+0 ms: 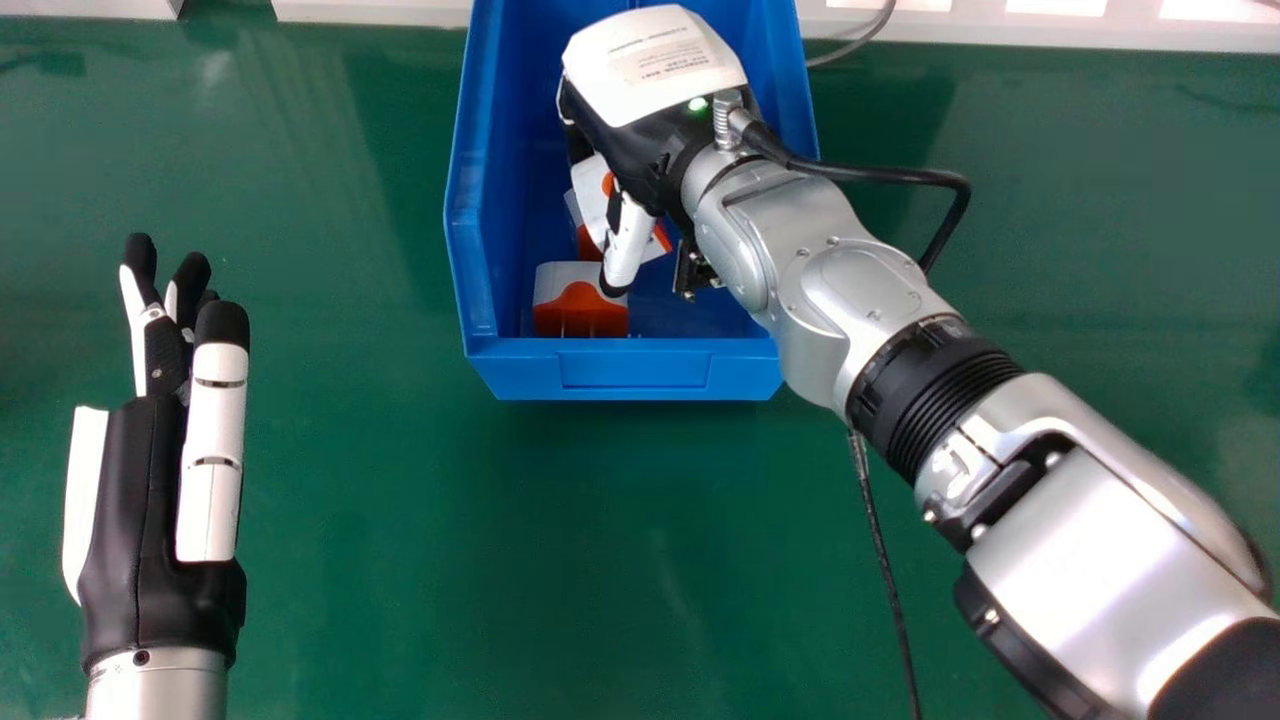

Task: Pick all objects and put in blue box

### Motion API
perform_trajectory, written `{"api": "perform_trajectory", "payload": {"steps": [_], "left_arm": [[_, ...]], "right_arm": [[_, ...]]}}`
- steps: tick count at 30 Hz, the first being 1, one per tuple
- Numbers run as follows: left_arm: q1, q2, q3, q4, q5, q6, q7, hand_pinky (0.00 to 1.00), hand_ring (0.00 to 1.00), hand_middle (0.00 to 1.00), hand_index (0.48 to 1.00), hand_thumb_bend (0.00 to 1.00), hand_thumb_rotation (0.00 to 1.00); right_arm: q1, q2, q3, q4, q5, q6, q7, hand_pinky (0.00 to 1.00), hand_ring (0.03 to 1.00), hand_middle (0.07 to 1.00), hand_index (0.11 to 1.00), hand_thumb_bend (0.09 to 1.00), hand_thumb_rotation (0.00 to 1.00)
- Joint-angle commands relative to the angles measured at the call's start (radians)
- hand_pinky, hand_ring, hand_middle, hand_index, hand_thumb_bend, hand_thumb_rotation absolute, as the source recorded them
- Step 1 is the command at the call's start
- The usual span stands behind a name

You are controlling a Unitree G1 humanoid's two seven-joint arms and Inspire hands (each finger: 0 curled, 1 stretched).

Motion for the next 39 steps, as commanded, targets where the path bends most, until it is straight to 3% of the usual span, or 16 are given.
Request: {"api": "perform_trajectory", "payload": {"steps": [1, 2, 4, 6, 8, 13, 16, 19, 22, 25, 27, 30, 33, 35, 36, 39], "left_arm": [[-0.005, 0.006, 0.002, -0.018, -0.008, -0.011, -0.002, 1.0, 1.0, 1.0, 1.0, 0.46, 0.97], [-0.007, 0.008, 0.003, -0.017, -0.018, -0.007, -0.007, 1.0, 1.0, 1.0, 1.0, 0.46, 0.96], [-0.009, 0.01, 0.004, -0.011, -0.015, -0.017, -0.008, 1.0, 1.0, 1.0, 1.0, 0.44, 0.95], [-0.008, 0.011, 0.004, -0.013, -0.01, -0.016, -0.005, 1.0, 1.0, 1.0, 1.0, 0.43, 0.97], [-0.007, 0.01, 0.003, -0.02, -0.013, -0.003, -0.003, 1.0, 1.0, 1.0, 1.0, 0.45, 0.98], [-0.004, 0.016, 0.001, -0.021, 0.01, -0.005, 0.002, 1.0, 1.0, 1.0, 1.0, 0.49, 1.0], [-0.007, 0.016, 0.004, -0.017, 0.014, -0.005, 0.003, 1.0, 1.0, 1.0, 1.0, 0.49, 0.99], [-0.014, 0.018, 0.007, -0.007, 0.007, -0.007, -0.001, 1.0, 1.0, 1.0, 1.0, 0.49, 0.98], [-0.018, 0.022, 0.01, -0.001, -0.002, -0.002, -0.005, 1.0, 1.0, 1.0, 1.0, 0.47, 0.96], [-0.019, 0.024, 0.013, 0.003, -0.002, 0.003, -0.001, 1.0, 1.0, 1.0, 1.0, 0.47, 0.97], [-0.018, 0.027, 0.015, 0.009, 0.005, -0.006, 0.001, 1.0, 1.0, 1.0, 1.0, 0.44, 0.98], [-0.021, 0.027, 0.02, 0.022, -0.002, -0.015, 0.001, 1.0, 1.0, 1.0, 1.0, 0.45, 0.99], [-0.023, 0.029, 0.026, 0.034, -0.011, -0.027, -0.004, 1.0, 1.0, 1.0, 1.0, 0.46, 0.99], [-0.022, 0.035, 0.031, 0.041, -0.008, -0.033, -0.006, 1.0, 1.0, 1.0, 1.0, 0.47, 1.0], [-0.02, 0.04, 0.034, 0.043, 0.003, -0.032, -0.003, 1.0, 1.0, 1.0, 1.0, 0.48, 1.0], [-0.017, 0.042, 0.043, 0.044, -0.02, -0.022, -0.013, 1.0, 1.0, 1.0, 1.0, 0.5, 1.0]], "right_arm": [[-0.03, -0.015, 0.007, -0.034, 0.002, 0.011, 0.0, 0.68, 0.778, 0.807, 0.766, 0.557, 0.52], [-0.029, -0.017, 0.008, -0.037, 0.006, 0.012, 0.002, 0.75, 0.851, 0.872, 0.833, 0.576, 0.59], [-0.027, -0.019, 0.007, -0.04, 0.012, 0.016, 0.002, 0.85, 0.947, 0.96, 0.921, 0.618, 0.66], [-0.027, -0.022, 0.012, -0.046, 0.009, 0.024, 0.003, 0.95, 0.987, 0.99, 0.976, 0.652, 0.73], [-0.023, -0.024, 0.016, -0.056, 0.006, 0.033, -0.003, 0.99, 0.997, 0.998, 0.994, 0.673, 0.75], [-0.004, -0.04, 0.019, -0.094, 0.012, 0.044, -0.012, 1.0, 1.0, 1.0, 1.0, 0.682, 0.77], [0.005, -0.046, 0.012, -0.117, 0.02, 0.054, -0.01, 1.0, 1.0, 1.0, 1.0, 0.674, 0.77], [0.017, -0.054, 0.004, -0.146, 0.031, 0.059, -0.018, 1.0, 1.0, 1.0, 1.0, 0.658, 0.74], [0.031, -0.063, 0.003, -0.182, 0.037, 0.074, -0.018, 1.0, 1.0, 1.0, 1.0, 0.596, 0.66], [0.056, -0.08, 0.007, -0.249, 0.027, 0.096, -0.008, 1.0, 1.0, 1.0, 1.0, 0.548, 0.59], [0.101, -0.115, 0.009, -0.356, 0.011, 0.108, 0.002, 1.0, 1.0, 1.0, 0.988, 0.511, 0.5], [0.194, -0.174, -0.001, -0.563, -0.003, 0.144, 0.051, 1.0, 1.0, 1.0, 0.983, 0.479, 0.41], [0.313, -0.243, -0.01, -0.788, -0.036, 0.172, 0.093, 1.0, 1.0, 1.0, 0.988, 0.44, 0.43], [0.396, -0.276, -0.029, -0.919, -0.04, 0.175, 0.112, 1.0, 1.0, 1.0, 0.99, 0.424, 0.43], [0.452, -0.293, -0.045, -0.996, -0.032, 0.172, 0.118, 0.99, 1.0, 1.0, 0.995, 0.409, 0.44], [0.638, -0.339, -0.087, -1.203, -0.013, 0.139, 0.093, 0.98, 1.0, 1.0, 1.0, 0.371, 0.56]]}}
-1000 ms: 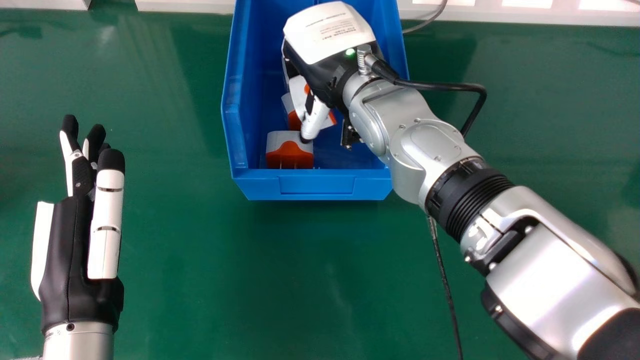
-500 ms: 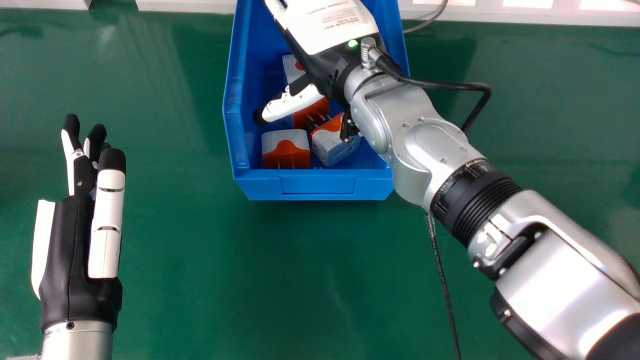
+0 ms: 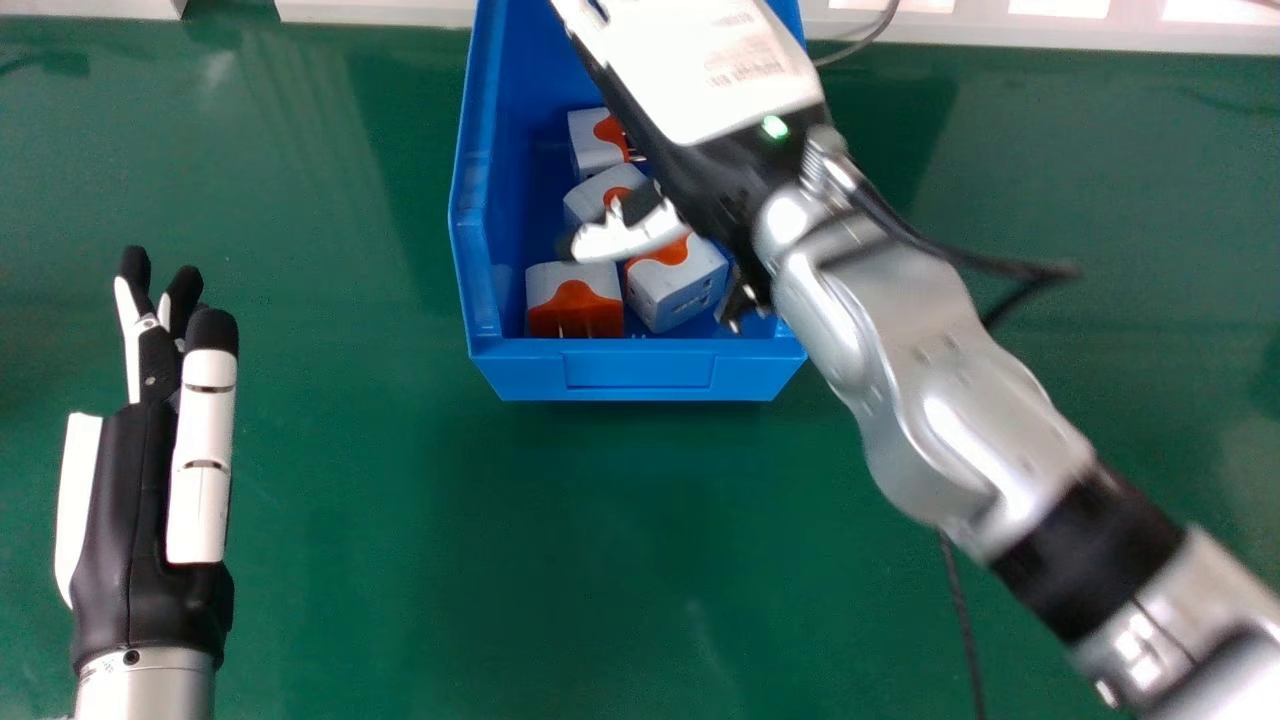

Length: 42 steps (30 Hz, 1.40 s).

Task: Pick all objects and put in blue box

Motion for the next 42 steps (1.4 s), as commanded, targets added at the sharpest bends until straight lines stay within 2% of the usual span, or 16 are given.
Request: {"api": "perform_trajectory", "payload": {"steps": [1, 3, 5, 7, 11, 15, 16, 18, 21, 25, 29, 30, 32, 36, 39, 42], "left_arm": [[0.003, 0.011, 0.016, -0.009, -0.029, -0.018, -0.012, 1.0, 1.0, 1.0, 1.0, 0.5, 1.0], [0.005, 0.009, 0.024, 0.0, -0.041, -0.027, -0.015, 1.0, 1.0, 1.0, 1.0, 0.49, 0.99], [0.009, 0.005, 0.03, 0.004, -0.06, -0.031, -0.021, 1.0, 1.0, 1.0, 1.0, 0.46, 0.98], [0.022, 0.006, 0.035, -0.003, -0.07, -0.021, -0.026, 1.0, 1.0, 1.0, 1.0, 0.45, 0.97], [0.048, 0.009, 0.049, -0.007, -0.094, -0.02, -0.042, 1.0, 1.0, 1.0, 1.0, 0.45, 0.95], [0.054, 0.015, 0.064, 0.006, -0.133, -0.024, -0.068, 1.0, 1.0, 1.0, 1.0, 0.43, 0.92], [0.056, 0.017, 0.069, 0.009, -0.138, -0.023, -0.072, 1.0, 1.0, 1.0, 1.0, 0.41, 0.91], [0.056, 0.022, 0.078, 0.019, -0.137, -0.026, -0.076, 1.0, 1.0, 1.0, 1.0, 0.43, 0.89], [0.053, 0.034, 0.091, 0.037, -0.145, -0.027, -0.088, 1.0, 1.0, 1.0, 1.0, 0.42, 0.89], [0.049, 0.044, 0.101, 0.052, -0.115, -0.029, -0.077, 1.0, 1.0, 1.0, 1.0, 0.4, 0.91], [0.053, 0.043, 0.109, 0.059, -0.129, -0.028, -0.081, 1.0, 1.0, 1.0, 1.0, 0.43, 0.9], [0.052, 0.043, 0.111, 0.061, -0.142, -0.024, -0.087, 1.0, 1.0, 1.0, 1.0, 0.43, 0.89], [0.048, 0.045, 0.112, 0.068, -0.148, -0.027, -0.093, 1.0, 1.0, 1.0, 1.0, 0.43, 0.88], [0.043, 0.046, 0.114, 0.076, -0.129, -0.03, -0.082, 1.0, 1.0, 1.0, 1.0, 0.44, 0.89], [0.046, 0.045, 0.113, 0.074, -0.137, -0.032, -0.088, 1.0, 1.0, 1.0, 1.0, 0.43, 0.88], [0.055, 0.05, 0.111, 0.071, -0.128, -0.038, -0.094, 1.0, 1.0, 1.0, 1.0, 0.41, 0.9]], "right_arm": [[0.141, -0.035, -0.054, -0.179, 0.006, -0.041, -0.051, 0.98, 1.0, 1.0, 1.0, 0.384, 0.62], [0.257, -0.045, -0.076, -0.249, 0.022, -0.09, -0.11, 0.98, 1.0, 1.0, 1.0, 0.409, 0.72], [0.385, -0.068, -0.1, -0.309, 0.053, -0.16, -0.159, 0.97, 1.0, 1.0, 1.0, 0.427, 0.79], [0.515, -0.102, -0.13, -0.356, 0.101, -0.243, -0.199, 0.99, 1.0, 1.0, 1.0, 0.432, 0.86], [0.739, -0.162, -0.199, -0.381, 0.182, -0.44, -0.312, 0.98, 1.0, 1.0, 1.0, 0.447, 0.89], [0.9, -0.187, -0.263, -0.352, 0.253, -0.612, -0.4, 0.94, 1.0, 1.0, 1.0, 0.446, 0.87], [0.934, -0.191, -0.277, -0.346, 0.258, -0.643, -0.414, 0.94, 1.0, 1.0, 1.0, 0.447, 0.88], [0.985, -0.191, -0.307, -0.314, 0.263, -0.706, -0.457, 0.95, 1.0, 1.0, 1.0, 0.429, 0.9], [1.032, -0.164, -0.345, -0.274, 0.269, -0.753, -0.501, 0.97, 1.0, 1.0, 1.0, 0.419, 0.94], [1.073, -0.106, -0.388, -0.244, 0.321, -0.771, -0.518, 0.96, 1.0, 1.0, 1.0, 0.405, 0.98], [1.075, -0.049, -0.423, -0.213, 0.386, -0.773, -0.505, 0.99, 1.0, 1.0, 1.0, 0.375, 0.97], [1.068, -0.037, -0.432, -0.204, 0.402, -0.77, -0.497, 0.99, 1.0, 1.0, 1.0, 0.372, 0.97], [1.051, -0.019, -0.45, -0.185, 0.418, -0.768, -0.495, 1.0, 1.0, 1.0, 1.0, 0.373, 0.99], [1.004, 0.011, -0.48, -0.138, 0.465, -0.781, -0.485, 1.0, 1.0, 1.0, 1.0, 0.422, 1.0], [0.963, 0.021, -0.499, -0.098, 0.482, -0.805, -0.489, 1.0, 1.0, 1.0, 1.0, 0.439, 1.0], [0.929, 0.033, -0.517, -0.078, 0.476, -0.808, -0.498, 0.95, 1.0, 1.0, 1.0, 0.427, 1.0]]}}
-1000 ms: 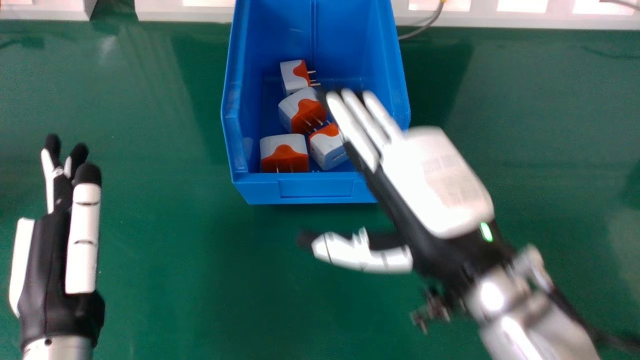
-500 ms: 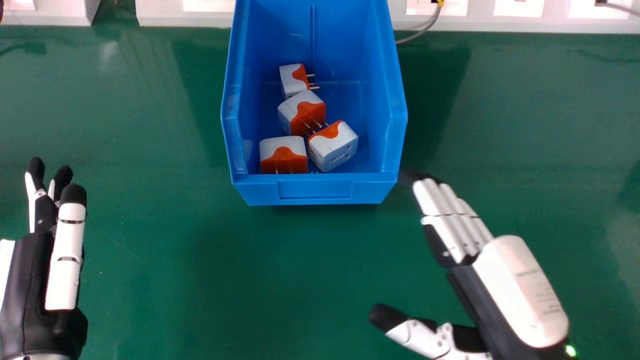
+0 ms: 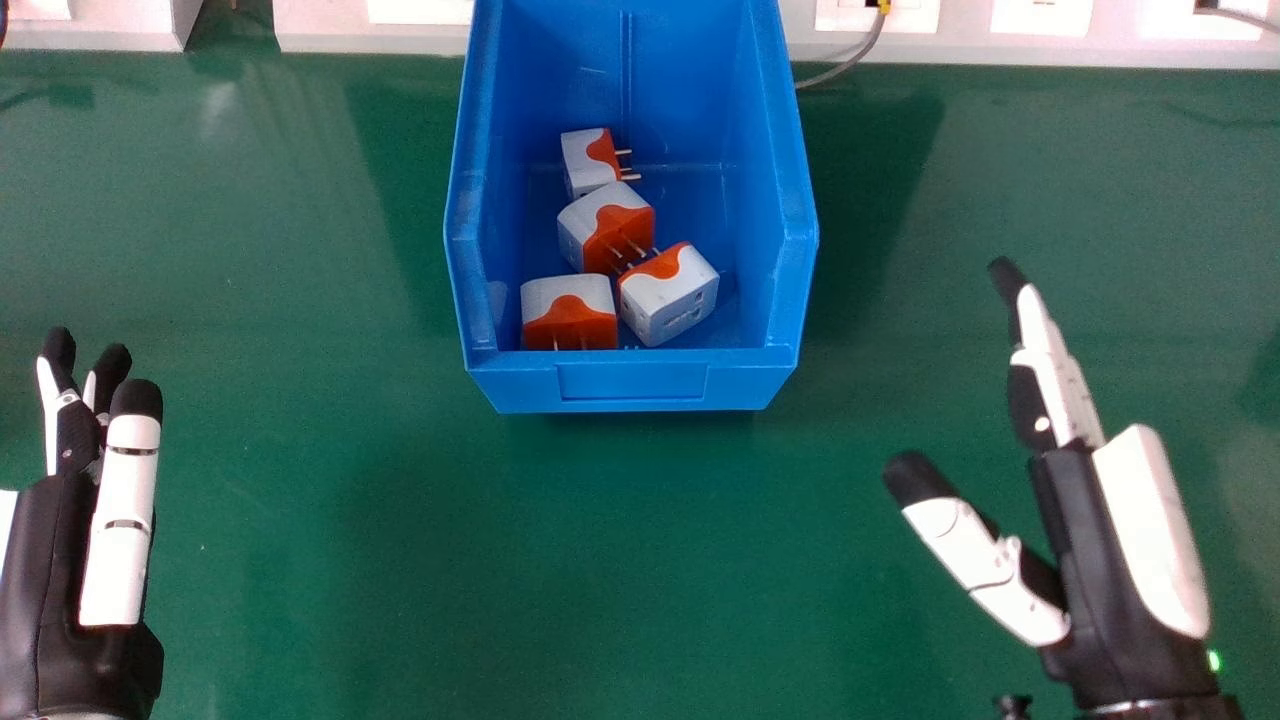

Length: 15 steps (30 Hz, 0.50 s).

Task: Pick all objects and put in blue box

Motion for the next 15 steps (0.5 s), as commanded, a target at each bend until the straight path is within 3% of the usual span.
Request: {"api": "perform_trajectory", "payload": {"steps": [1, 5, 9, 11, 12, 13, 14, 15], "left_arm": [[0.006, 0.017, 0.008, -0.011, 0.005, -0.025, -0.009, 1.0, 1.0, 1.0, 1.0, 0.41, 0.92], [0.001, 0.015, 0.008, -0.012, -0.015, -0.024, -0.02, 1.0, 1.0, 1.0, 1.0, 0.39, 0.89], [-0.014, 0.012, 0.007, -0.007, -0.012, -0.007, -0.014, 1.0, 1.0, 1.0, 1.0, 0.37, 0.86], [-0.018, 0.012, 0.005, -0.017, -0.034, 0.018, -0.022, 1.0, 1.0, 1.0, 1.0, 0.34, 0.85], [-0.019, 0.014, 0.003, -0.021, -0.033, 0.025, -0.023, 1.0, 1.0, 1.0, 1.0, 0.32, 0.84], [-0.02, 0.016, 0.0, -0.022, -0.024, 0.027, -0.021, 1.0, 1.0, 1.0, 1.0, 0.32, 0.84], [-0.021, 0.018, -0.002, -0.022, -0.014, 0.027, -0.018, 1.0, 1.0, 1.0, 1.0, 0.31, 0.85], [-0.021, 0.019, -0.006, -0.021, 0.006, 0.023, -0.011, 1.0, 1.0, 1.0, 1.0, 0.31, 0.86]], "right_arm": [[-0.03, 0.012, -0.024, 0.0, 0.003, -0.025, -0.013, 0.94, 1.0, 1.0, 1.0, 0.423, 1.0], [-0.06, 0.028, -0.042, 0.023, 0.008, -0.027, -0.014, 0.98, 1.0, 1.0, 1.0, 0.409, 1.0], [-0.082, 0.04, -0.053, 0.044, 0.024, -0.022, -0.004, 1.0, 1.0, 1.0, 1.0, 0.425, 1.0], [-0.092, 0.046, -0.055, 0.055, 0.033, -0.017, 0.003, 1.0, 1.0, 1.0, 1.0, 0.448, 1.0], [-0.097, 0.049, -0.057, 0.059, 0.037, -0.013, 0.007, 1.0, 1.0, 1.0, 1.0, 0.463, 1.0], [-0.1, 0.054, -0.058, 0.06, 0.04, -0.006, 0.014, 1.0, 1.0, 1.0, 1.0, 0.481, 1.0], [-0.103, 0.057, -0.059, 0.063, 0.046, -0.002, 0.02, 1.0, 1.0, 1.0, 1.0, 0.493, 1.0], [-0.106, 0.06, -0.061, 0.067, 0.052, 0.0, 0.027, 1.0, 1.0, 1.0, 1.0, 0.502, 1.0]]}}
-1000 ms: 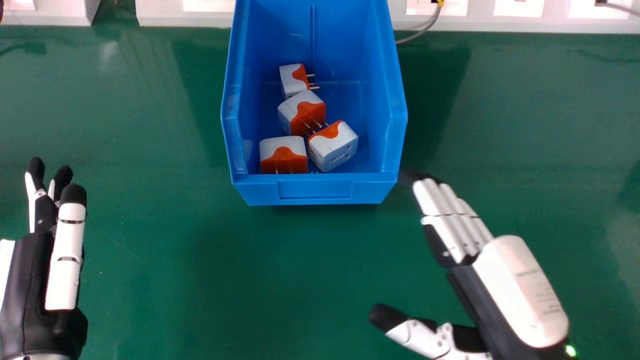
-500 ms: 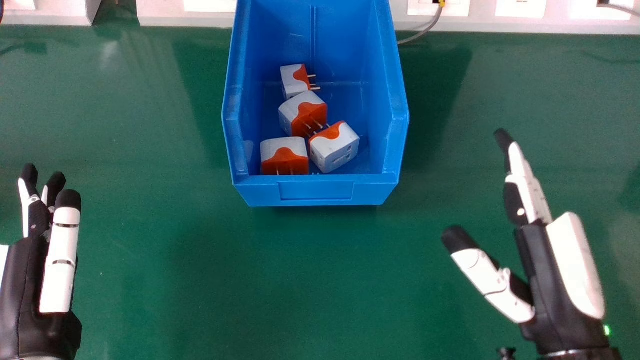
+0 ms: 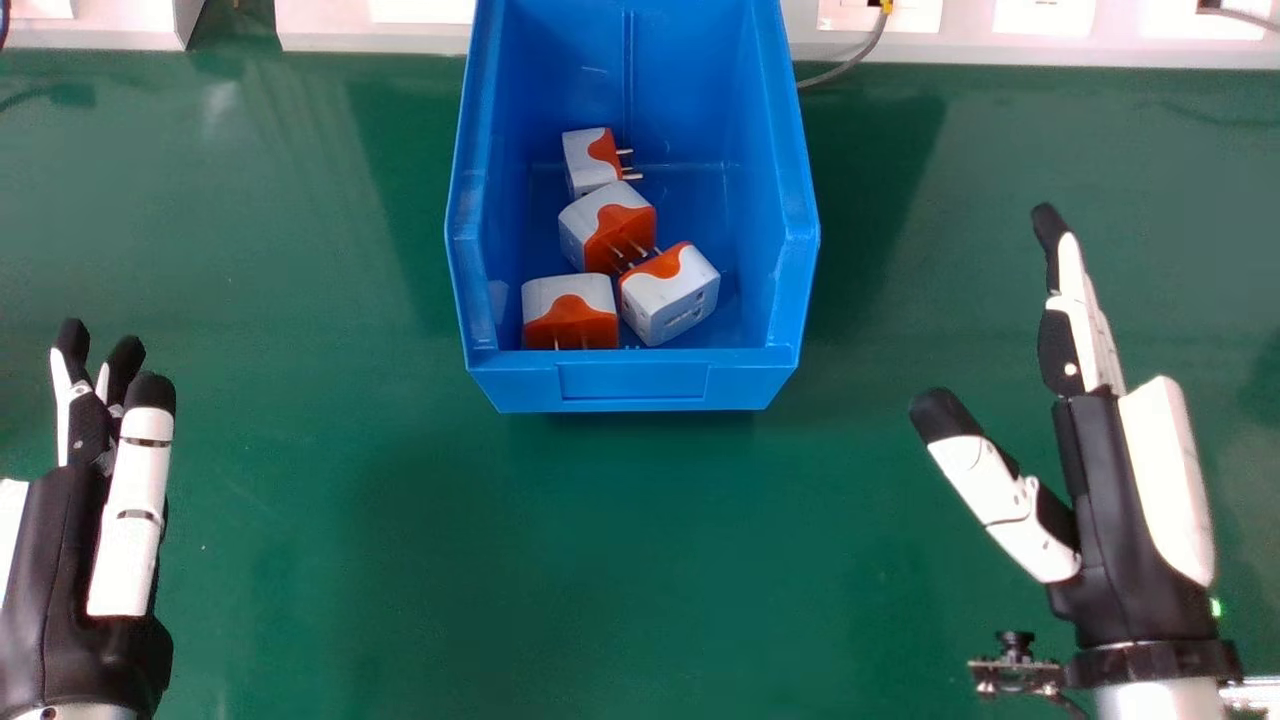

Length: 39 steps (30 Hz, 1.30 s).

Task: Pick all objects and put in blue box

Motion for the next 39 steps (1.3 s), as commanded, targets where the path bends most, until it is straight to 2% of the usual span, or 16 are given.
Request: {"api": "perform_trajectory", "payload": {"steps": [1, 2, 7, 12, 14, 16, 17, 19, 22, 24, 27, 28, 31, 34, 37, 39], "left_arm": [[-0.003, 0.015, -0.002, -0.019, 0.027, -0.013, 0.01, 1.0, 1.0, 1.0, 1.0, 0.32, 0.87], [-0.004, 0.013, -0.005, -0.017, 0.036, -0.019, 0.015, 1.0, 1.0, 1.0, 1.0, 0.32, 0.88], [-0.015, -0.001, -0.02, -0.015, 0.045, -0.007, 0.026, 1.0, 1.0, 1.0, 1.0, 0.31, 0.87], [-0.011, -0.004, -0.039, -0.001, 0.078, -0.039, 0.034, 1.0, 1.0, 1.0, 1.0, 0.36, 0.94], [-0.013, -0.004, -0.044, 0.0, 0.076, -0.039, 0.031, 1.0, 1.0, 1.0, 1.0, 0.34, 0.95], [-0.013, -0.001, -0.052, 0.006, 0.083, -0.05, 0.029, 1.0, 1.0, 1.0, 1.0, 0.3, 0.93], [-0.015, -0.001, -0.054, 0.011, 0.077, -0.057, 0.023, 1.0, 1.0, 1.0, 1.0, 0.3, 0.93], [-0.017, 0.003, -0.057, 0.021, 0.083, -0.069, 0.02, 1.0, 1.0, 1.0, 1.0, 0.29, 0.92], [-0.021, 0.007, -0.06, 0.042, 0.098, -0.094, 0.023, 1.0, 1.0, 1.0, 1.0, 0.31, 0.93], [-0.023, 0.003, -0.061, 0.059, 0.097, -0.115, 0.024, 1.0, 1.0, 1.0, 1.0, 0.29, 0.93], [-0.029, 0.009, -0.061, 0.078, 0.108, -0.126, 0.031, 1.0, 1.0, 1.0, 1.0, 0.28, 0.93], [-0.034, 0.012, -0.06, 0.088, 0.096, -0.133, 0.02, 1.0, 1.0, 1.0, 1.0, 0.27, 0.93], [-0.042, 0.018, -0.058, 0.104, 0.099, -0.141, 0.019, 1.0, 1.0, 1.0, 1.0, 0.31, 0.93], [-0.051, 0.02, -0.053, 0.129, 0.107, -0.16, 0.029, 1.0, 1.0, 1.0, 1.0, 0.3, 0.94], [-0.055, 0.024, -0.046, 0.133, 0.108, -0.152, 0.038, 1.0, 1.0, 1.0, 1.0, 0.32, 0.95], [-0.056, 0.029, -0.044, 0.129, 0.121, -0.145, 0.049, 1.0, 1.0, 1.0, 1.0, 0.33, 0.96]], "right_arm": [[-0.018, 0.006, -0.014, -0.004, 0.027, -0.001, 0.014, 1.0, 1.0, 1.0, 1.0, 0.503, 1.0], [-0.019, 0.008, -0.015, -0.003, 0.035, 0.004, 0.022, 1.0, 1.0, 1.0, 1.0, 0.506, 1.0], [-0.015, 0.016, -0.026, -0.007, 0.085, 0.025, 0.071, 1.0, 1.0, 1.0, 1.0, 0.524, 1.0], [-0.016, 0.017, -0.036, -0.002, 0.143, 0.018, 0.12, 1.0, 1.0, 1.0, 1.0, 0.568, 1.0], [-0.016, 0.021, -0.036, -0.013, 0.149, 0.032, 0.133, 1.0, 1.0, 1.0, 1.0, 0.591, 1.0], [-0.017, 0.024, -0.035, -0.025, 0.152, 0.05, 0.148, 1.0, 1.0, 1.0, 1.0, 0.62, 1.0], [-0.017, 0.025, -0.035, -0.031, 0.156, 0.059, 0.156, 1.0, 1.0, 1.0, 1.0, 0.629, 1.0], [-0.015, 0.031, -0.036, -0.041, 0.167, 0.074, 0.172, 1.0, 1.0, 1.0, 1.0, 0.631, 1.0], [-0.015, 0.038, -0.035, -0.039, 0.182, 0.083, 0.193, 1.0, 1.0, 1.0, 1.0, 0.652, 1.0], [-0.015, 0.042, -0.034, -0.036, 0.188, 0.087, 0.2, 1.0, 1.0, 1.0, 1.0, 0.655, 1.0], [-0.018, 0.05, -0.034, -0.032, 0.193, 0.095, 0.209, 1.0, 1.0, 1.0, 1.0, 0.653, 1.0], [-0.021, 0.053, -0.034, -0.028, 0.193, 0.094, 0.209, 1.0, 1.0, 1.0, 1.0, 0.652, 1.0], [-0.029, 0.062, -0.032, -0.015, 0.194, 0.093, 0.211, 1.0, 1.0, 1.0, 1.0, 0.664, 1.0], [-0.037, 0.07, -0.029, 0.003, 0.204, 0.081, 0.219, 1.0, 1.0, 1.0, 1.0, 0.656, 1.0], [-0.045, 0.074, -0.026, 0.012, 0.195, 0.074, 0.217, 1.0, 1.0, 1.0, 1.0, 0.6, 1.0], [-0.046, 0.08, -0.025, 0.008, 0.198, 0.078, 0.218, 1.0, 1.0, 1.0, 1.0, 0.587, 1.0]]}}
